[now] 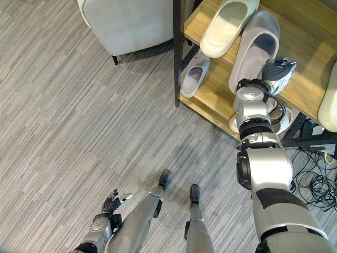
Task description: Arrange the slippers neatly on the shoe rack.
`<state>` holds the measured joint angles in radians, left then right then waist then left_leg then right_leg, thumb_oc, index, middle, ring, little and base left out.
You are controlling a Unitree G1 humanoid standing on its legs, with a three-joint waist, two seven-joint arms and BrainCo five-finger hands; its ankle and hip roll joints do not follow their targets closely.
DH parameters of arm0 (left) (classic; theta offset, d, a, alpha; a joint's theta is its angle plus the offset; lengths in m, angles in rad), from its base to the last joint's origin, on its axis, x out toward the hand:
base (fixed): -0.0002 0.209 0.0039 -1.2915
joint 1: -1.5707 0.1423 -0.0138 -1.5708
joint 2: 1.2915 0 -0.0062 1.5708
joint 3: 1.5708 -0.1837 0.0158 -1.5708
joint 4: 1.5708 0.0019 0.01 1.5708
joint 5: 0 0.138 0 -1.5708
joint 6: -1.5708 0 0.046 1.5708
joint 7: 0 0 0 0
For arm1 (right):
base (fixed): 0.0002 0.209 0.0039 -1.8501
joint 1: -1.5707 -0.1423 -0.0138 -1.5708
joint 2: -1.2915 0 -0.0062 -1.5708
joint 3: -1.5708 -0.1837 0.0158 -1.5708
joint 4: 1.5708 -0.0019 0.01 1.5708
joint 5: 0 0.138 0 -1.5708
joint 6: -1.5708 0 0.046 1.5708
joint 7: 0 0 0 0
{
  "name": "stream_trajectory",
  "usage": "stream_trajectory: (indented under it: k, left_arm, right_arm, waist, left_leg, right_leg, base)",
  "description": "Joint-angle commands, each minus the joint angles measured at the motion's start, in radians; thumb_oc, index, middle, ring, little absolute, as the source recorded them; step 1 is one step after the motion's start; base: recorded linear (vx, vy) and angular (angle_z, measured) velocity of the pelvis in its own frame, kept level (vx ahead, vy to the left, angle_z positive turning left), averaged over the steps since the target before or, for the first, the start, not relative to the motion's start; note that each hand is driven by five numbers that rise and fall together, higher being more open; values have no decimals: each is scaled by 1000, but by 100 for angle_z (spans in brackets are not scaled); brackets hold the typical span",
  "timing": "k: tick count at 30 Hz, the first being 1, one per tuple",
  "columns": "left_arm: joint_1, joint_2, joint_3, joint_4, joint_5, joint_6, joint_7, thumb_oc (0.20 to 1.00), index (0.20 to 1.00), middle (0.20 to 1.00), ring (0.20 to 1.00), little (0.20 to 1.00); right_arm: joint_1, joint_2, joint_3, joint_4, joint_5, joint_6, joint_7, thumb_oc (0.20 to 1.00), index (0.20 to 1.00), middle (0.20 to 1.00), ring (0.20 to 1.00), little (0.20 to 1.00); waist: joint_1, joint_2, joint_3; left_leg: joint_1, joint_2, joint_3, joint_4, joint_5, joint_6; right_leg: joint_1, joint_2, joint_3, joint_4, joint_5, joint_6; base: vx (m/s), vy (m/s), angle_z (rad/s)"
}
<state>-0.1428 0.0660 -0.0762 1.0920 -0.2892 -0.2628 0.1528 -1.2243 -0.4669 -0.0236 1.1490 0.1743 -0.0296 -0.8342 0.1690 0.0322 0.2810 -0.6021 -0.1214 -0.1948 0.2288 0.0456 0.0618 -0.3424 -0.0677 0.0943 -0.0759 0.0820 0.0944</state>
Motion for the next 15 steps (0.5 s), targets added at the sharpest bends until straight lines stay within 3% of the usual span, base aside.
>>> stream_trajectory:
  k: [1,5,11,15]
  left_arm:
    - [-62,-41,14,80,-25,-6,11,1000,1000,1000,1000,1000]
    - [-75,-45,24,89,-31,-8,20,1000,1000,1000,1000,1000]
    - [-124,-46,39,8,-32,-9,36,1000,1000,1000,1000,1000]
    - [-139,-36,44,-4,-19,-8,48,1000,1000,1000,1000,1000]
  right_arm:
    - [-49,-9,22,-34,-23,-41,-49,200,200,200,200,200]
    - [-11,-2,-8,-89,-51,-46,-95,200,200,200,200,200]
    - [214,-21,-208,-341,-151,-53,-237,200,200,200,200,200]
    - [280,-1,-255,-416,-153,-36,-217,200,200,200,200,200]
  waist:
    - [22,34,25]
    - [16,32,26]
    - [6,35,22]
    - [5,29,15]
  left_leg:
    - [149,45,-128,-227,57,-83]
    - [150,45,-122,-225,54,-81]
    - [160,46,-117,-196,35,-77]
    - [155,42,-115,-157,8,-70]
  right_leg:
    - [153,35,-17,18,-94,-25]
    - [154,36,-17,22,-96,-23]
    - [158,40,-9,48,-102,-20]
    - [158,34,-3,59,-104,-18]
  base:
    - [0,0,0]
    - [0,0,0]
    - [-2,1,-1]
    - [-11,0,-7]
